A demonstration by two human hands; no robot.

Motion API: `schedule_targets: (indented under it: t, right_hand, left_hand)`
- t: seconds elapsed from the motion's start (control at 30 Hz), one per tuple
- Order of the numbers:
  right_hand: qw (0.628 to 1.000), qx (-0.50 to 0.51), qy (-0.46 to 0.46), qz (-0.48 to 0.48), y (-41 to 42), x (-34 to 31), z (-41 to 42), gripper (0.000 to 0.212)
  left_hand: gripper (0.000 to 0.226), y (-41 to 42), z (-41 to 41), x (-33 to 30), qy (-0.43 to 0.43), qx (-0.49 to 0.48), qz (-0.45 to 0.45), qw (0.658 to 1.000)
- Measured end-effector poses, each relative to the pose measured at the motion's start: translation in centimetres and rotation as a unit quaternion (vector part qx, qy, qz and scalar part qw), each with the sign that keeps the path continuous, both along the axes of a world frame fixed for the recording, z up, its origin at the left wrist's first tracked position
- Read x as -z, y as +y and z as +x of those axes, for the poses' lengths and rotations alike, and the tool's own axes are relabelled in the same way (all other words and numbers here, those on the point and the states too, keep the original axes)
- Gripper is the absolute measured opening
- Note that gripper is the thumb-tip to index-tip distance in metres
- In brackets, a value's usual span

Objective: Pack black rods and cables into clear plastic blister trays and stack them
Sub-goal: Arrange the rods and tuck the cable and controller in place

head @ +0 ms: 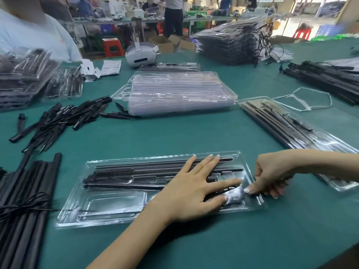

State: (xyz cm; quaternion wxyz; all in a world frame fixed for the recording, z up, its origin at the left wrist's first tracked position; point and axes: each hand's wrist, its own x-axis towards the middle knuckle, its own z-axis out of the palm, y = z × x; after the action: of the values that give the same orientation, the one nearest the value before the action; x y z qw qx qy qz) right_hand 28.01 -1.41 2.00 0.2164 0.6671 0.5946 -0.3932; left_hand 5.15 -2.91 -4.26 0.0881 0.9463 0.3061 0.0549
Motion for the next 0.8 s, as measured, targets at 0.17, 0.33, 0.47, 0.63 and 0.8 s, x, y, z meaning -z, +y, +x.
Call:
schedule_targets:
  t: [0.17, 0.33, 0.47, 0.63, 0.8]
  right_hand:
    - [0.999, -0.035, -0.007, 0.022, 0.3, 0.4, -0.2, 0.046]
    - [0.999, -0.038, -0.014, 0.033, 0.4, 0.5, -0.2, 0.046]
    - [0.998, -0.035, -0.013, 0.049, 0.2, 1.0, 0.0, 0.047]
    - [0.995, 0.033, 0.046, 0.083, -0.6, 1.7, 1.0, 0.051]
    - [0.993, -0.077, -0.002, 0.085, 0.1, -1.0, 0.1, 0.056]
  left_hand:
    - [0.045, 0.1, 0.0, 0.2, -0.01, -0.003, 0.002, 1.0]
    - [0.046, 0.0, 0.1, 0.1, -0.014, -0.003, -0.007, 1.0]
    - [0.046, 0.0, 0.1, 0.0, -0.017, -0.002, -0.021, 1.0]
    - [0.047, 0.1, 0.1, -0.1, -0.014, -0.001, -0.012, 1.0]
    - [0.047, 0.2, 0.0, -0.3, -0.017, -0.002, -0.026, 0.999]
